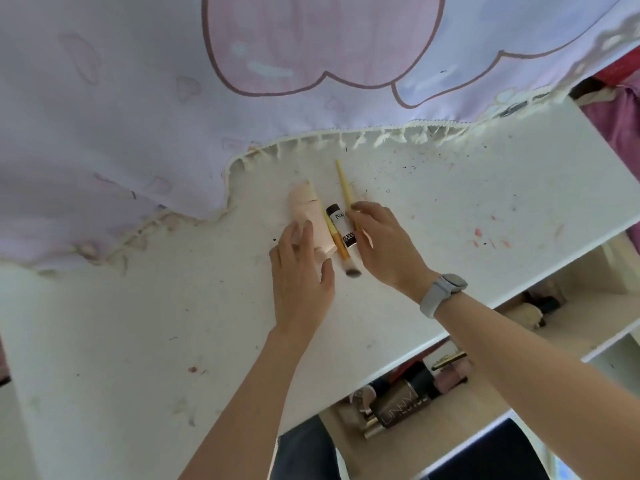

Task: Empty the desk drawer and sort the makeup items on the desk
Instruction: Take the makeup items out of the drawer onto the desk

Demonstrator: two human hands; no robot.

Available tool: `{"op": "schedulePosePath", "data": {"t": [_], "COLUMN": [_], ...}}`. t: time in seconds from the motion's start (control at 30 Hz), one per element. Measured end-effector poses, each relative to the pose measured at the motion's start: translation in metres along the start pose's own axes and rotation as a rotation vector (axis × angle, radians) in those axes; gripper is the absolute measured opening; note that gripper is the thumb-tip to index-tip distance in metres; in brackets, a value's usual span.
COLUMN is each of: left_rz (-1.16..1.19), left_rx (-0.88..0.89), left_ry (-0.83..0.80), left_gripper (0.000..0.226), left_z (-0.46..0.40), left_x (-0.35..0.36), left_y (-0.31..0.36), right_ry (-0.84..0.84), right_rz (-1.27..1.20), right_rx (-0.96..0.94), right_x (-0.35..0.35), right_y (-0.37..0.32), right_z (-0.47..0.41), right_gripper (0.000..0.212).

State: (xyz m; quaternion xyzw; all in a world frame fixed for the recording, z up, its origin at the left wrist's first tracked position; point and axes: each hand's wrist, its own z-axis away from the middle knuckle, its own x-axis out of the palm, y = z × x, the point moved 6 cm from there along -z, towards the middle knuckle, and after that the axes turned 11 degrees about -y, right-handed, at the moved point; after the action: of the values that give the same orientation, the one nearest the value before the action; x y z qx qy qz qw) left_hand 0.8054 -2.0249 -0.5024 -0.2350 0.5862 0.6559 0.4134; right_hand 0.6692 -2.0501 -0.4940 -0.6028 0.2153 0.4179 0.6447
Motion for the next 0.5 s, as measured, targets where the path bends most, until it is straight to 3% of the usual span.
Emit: {"op": "schedulePosePath", "data": {"t": [0.13,0.3,0.4,0.5], "left_rz": [-0.053,-0.002,0.048,0.138], "left_rx": [-0.070,-0.057,0.114,0.241], "left_ry": [0.038,0.154,0.068,-0.152], "left_gripper": [0.054,0.038,0.028,0.025], "left_z": [0.008,0.062,0.112,0.157], "left_x": [0.004,0.008,0.034,0.076], "left_y": [0.008,0.031,0.054,0.072], "right_ry": [-0.067,0.057,-0.016,-0.282], "right_rz": [-0.004,-0.092,-0.110,-0.024], "right_rx": [-0.082,-0.167,-0.229,-0.189], "right_x": [-0.004,-0.033,-0.028,0.004], "right_y": [0.004,0.013,0.025,0.058], "right_z": [0.013,0.076,0.143,0.201], "right_gripper": [0.041,0.034,0.022,0.021]}}
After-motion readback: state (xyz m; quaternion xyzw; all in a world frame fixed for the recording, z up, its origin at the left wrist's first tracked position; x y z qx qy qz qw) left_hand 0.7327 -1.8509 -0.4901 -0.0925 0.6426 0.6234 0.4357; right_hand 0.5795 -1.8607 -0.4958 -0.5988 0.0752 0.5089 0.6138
